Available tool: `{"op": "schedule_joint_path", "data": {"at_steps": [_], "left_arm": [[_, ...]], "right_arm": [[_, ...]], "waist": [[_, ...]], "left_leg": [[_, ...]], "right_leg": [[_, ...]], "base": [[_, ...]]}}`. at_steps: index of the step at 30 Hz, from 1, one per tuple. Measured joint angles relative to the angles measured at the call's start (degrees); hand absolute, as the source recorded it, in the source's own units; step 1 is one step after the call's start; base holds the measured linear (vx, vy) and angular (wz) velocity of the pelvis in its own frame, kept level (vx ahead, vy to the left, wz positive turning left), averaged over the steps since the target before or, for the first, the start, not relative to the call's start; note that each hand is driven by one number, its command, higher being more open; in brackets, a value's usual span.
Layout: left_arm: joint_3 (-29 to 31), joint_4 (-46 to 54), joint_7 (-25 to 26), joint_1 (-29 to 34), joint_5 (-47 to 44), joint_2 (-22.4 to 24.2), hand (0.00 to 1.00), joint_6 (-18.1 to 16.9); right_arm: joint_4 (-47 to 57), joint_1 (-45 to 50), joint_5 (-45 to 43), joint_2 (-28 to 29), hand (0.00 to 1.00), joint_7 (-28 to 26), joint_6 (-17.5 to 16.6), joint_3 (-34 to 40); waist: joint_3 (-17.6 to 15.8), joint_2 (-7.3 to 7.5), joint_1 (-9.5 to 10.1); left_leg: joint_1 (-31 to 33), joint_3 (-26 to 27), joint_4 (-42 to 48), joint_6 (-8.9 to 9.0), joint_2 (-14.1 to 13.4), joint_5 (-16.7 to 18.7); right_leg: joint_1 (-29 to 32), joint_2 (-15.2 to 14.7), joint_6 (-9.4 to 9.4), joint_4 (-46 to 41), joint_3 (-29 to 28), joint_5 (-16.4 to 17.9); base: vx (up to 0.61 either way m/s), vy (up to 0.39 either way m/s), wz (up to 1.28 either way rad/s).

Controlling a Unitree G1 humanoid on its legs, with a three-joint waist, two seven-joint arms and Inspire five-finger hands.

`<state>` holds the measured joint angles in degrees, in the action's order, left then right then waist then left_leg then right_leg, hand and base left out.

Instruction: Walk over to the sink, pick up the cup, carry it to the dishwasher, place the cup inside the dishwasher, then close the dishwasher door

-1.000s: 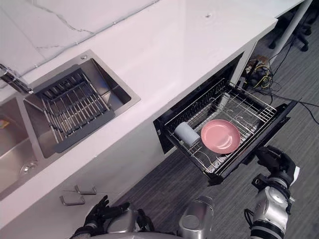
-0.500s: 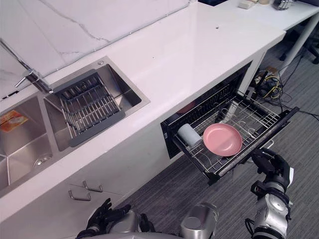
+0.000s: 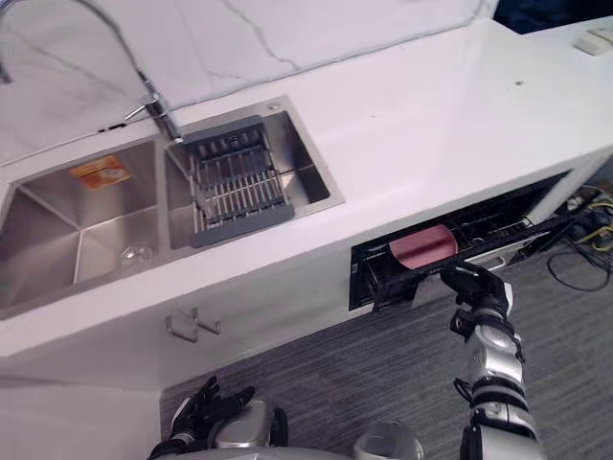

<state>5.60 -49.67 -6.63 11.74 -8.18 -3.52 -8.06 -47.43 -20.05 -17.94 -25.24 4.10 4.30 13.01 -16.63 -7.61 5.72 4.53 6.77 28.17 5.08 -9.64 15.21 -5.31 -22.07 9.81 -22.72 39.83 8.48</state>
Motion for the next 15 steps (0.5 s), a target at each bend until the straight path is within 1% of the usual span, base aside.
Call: {"op": "schedule_joint_path", "data": {"at_steps": [1,3,4,7,10,12,13,14,15], "left_arm": [[0.1,0.0,-2.0,-0.3,-0.7,0.0,1.0,0.2],[0.2,-0.3,-5.1,-0.3,-1.5,-0.3,1.0,0.3],[0.1,-0.3,-7.3,-0.4,-2.0,-0.5,1.0,0.3],[0.1,-0.4,-10.6,-0.6,-4.8,-0.7,1.0,0.4],[0.2,-0.6,-13.3,-0.7,-6.6,-1.3,1.0,0.8],[0.2,-0.8,-15.8,-0.7,-8.9,-2.3,1.0,2.0],[0.6,-0.9,-16.7,-0.8,-9.5,-2.4,1.0,2.7],[1.1,-1.6,-17.6,-0.8,-10.7,-2.5,1.0,3.3],[2.0,-2.3,-18.2,-0.8,-11.3,-2.4,1.0,3.5]], "right_arm": [[-0.6,-1.1,0.1,0.0,1.0,-2.5,0.7,-2.8],[-0.6,-2.4,0.2,1.1,1.0,-4.9,0.7,-5.4],[-1.3,-4.0,0.3,2.8,1.0,-6.5,1.4,-8.4],[-2.5,-4.2,1.4,5.2,1.0,-6.9,1.7,-10.0],[-2.6,-4.1,2.2,5.8,1.0,-7.1,2.1,-9.9],[-1.7,-3.4,3.0,5.3,1.0,-7.2,2.2,-8.1],[-0.5,-1.9,3.3,4.9,1.0,-7.4,2.2,-6.6],[0.8,0.4,3.3,4.7,1.0,-7.5,2.2,-3.2],[0.8,2.3,1.9,4.4,1.0,-7.5,2.1,0.5]], "waist": [[0.3,-0.2,1.05],[0.6,-0.33,1.75],[0.9,-0.5,2.71],[0.9,-0.42,4.02],[0.8,-0.32,4.1],[0.7,0.02,3.8],[0.5,0.56,3.72],[0.6,0.69,3.65],[0.8,1.11,3.12]], "left_leg": [[0.5,-0.1,0.2,0.0,-0.3,0.0],[1.1,-0.2,0.6,0.0,-0.5,0.0],[1.7,-0.3,1.1,-0.01,-0.6,0.0],[3.5,-0.2,2.3,-0.04,-0.8,0.0],[4.6,0.1,3.2,-0.3,-1.0,0.1],[5.2,0.2,3.8,-0.88,-1.1,0.7],[5.5,0.3,4.2,-1.01,-1.1,1.2],[5.9,0.3,5.0,-1.26,-1.0,1.9],[6.5,0.2,6.1,-1.6,-0.9,2.8]], "right_leg": [[0.0,0.2,-0.18,0.0,0.6,0.0],[0.1,0.3,-0.3,-0.1,1.1,0.1],[0.4,0.4,-0.39,-0.2,1.2,0.1],[1.5,0.4,-0.68,-0.4,1.3,-0.2],[2.2,0.5,-0.74,-0.3,1.2,-0.5],[2.4,0.5,-0.57,-0.1,1.2,-0.8],[2.5,0.5,-0.41,0.0,1.3,-0.9],[2.4,0.5,-0.14,0.1,1.4,-1.0],[2.4,0.3,0.12,0.1,1.5,-1.2]], "base": [[-0.07,-0.02,0.2],[-0.06,-0.006,0.16],[-0.05,0.01,0.08],[-0.04,0.018,0.04],[-0.01,0.009,0.0],[-0.02,0.036,0.02],[-0.01,0.038,0.03],[0.02,0.065,0.04],[0.04,0.062,0.04]]}}
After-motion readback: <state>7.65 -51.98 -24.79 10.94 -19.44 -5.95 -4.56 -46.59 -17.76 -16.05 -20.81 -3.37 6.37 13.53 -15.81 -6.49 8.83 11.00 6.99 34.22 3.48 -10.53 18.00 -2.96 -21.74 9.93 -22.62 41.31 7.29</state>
